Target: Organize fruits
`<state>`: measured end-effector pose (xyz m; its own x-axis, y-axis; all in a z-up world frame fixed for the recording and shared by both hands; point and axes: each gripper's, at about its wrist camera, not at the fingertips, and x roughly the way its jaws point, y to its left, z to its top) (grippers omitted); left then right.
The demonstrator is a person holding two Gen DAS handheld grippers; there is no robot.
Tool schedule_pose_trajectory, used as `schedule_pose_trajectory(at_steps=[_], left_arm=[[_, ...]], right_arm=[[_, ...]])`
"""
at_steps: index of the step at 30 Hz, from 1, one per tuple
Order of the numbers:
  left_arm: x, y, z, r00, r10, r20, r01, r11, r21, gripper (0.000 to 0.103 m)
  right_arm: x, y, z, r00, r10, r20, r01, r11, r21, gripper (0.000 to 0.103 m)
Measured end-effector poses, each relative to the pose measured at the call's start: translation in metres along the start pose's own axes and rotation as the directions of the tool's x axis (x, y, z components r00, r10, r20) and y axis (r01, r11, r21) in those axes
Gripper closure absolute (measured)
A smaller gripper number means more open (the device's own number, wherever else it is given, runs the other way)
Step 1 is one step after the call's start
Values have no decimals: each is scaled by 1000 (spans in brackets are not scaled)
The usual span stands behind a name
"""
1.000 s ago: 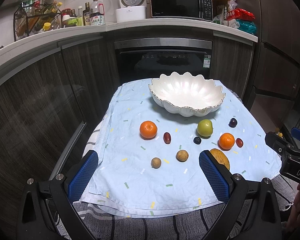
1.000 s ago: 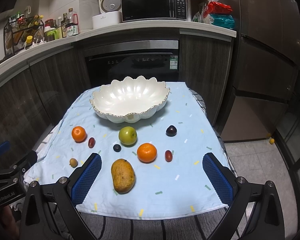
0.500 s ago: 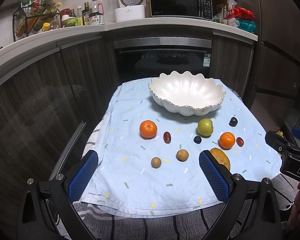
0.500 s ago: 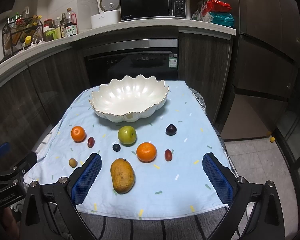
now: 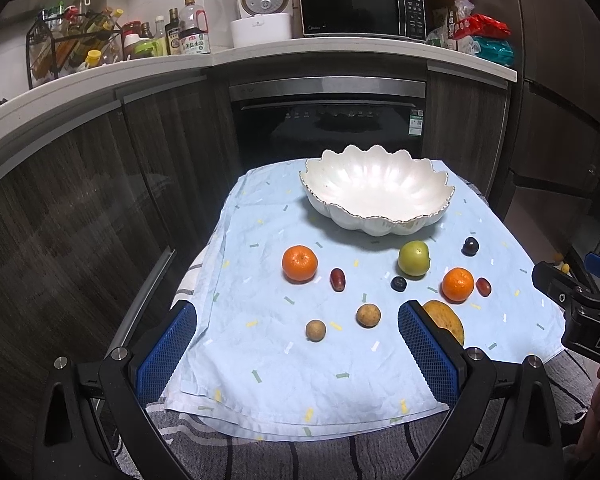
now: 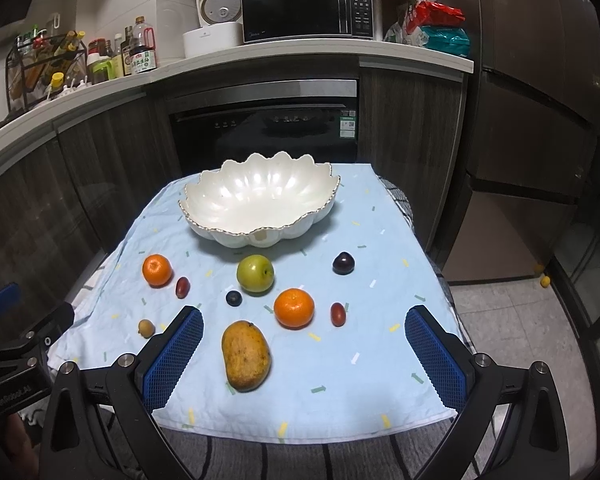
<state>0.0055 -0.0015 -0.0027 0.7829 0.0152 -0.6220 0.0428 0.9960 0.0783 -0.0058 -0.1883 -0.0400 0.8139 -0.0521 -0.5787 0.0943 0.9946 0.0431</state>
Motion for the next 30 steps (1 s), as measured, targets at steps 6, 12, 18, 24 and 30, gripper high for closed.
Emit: schedule_pose_trajectory(at_steps=[6, 12, 18, 24, 30], left_arm=[[3, -3, 4, 1000, 0, 2, 0, 1000, 14, 0], [8, -8, 7, 1000, 2, 2, -2, 1000, 29, 0], [17, -12, 10, 1000, -11, -8, 12, 999, 52, 1], [29, -15, 11, 999, -14, -33, 16, 998, 66, 1], [47, -17, 8, 996, -17, -90, 24, 997, 74, 9]], right_arm=[[2, -1, 3, 1000, -3, 7, 3, 1000, 2, 1], [8, -3, 4, 1000, -4, 1, 4, 1000, 5, 1], [16, -5, 5, 1000, -7, -8, 7, 1000, 8, 1], [28, -5, 5, 1000, -3, -29, 3, 1000, -2, 3], [43, 0, 3, 998, 12, -68, -13, 1000, -19, 4]])
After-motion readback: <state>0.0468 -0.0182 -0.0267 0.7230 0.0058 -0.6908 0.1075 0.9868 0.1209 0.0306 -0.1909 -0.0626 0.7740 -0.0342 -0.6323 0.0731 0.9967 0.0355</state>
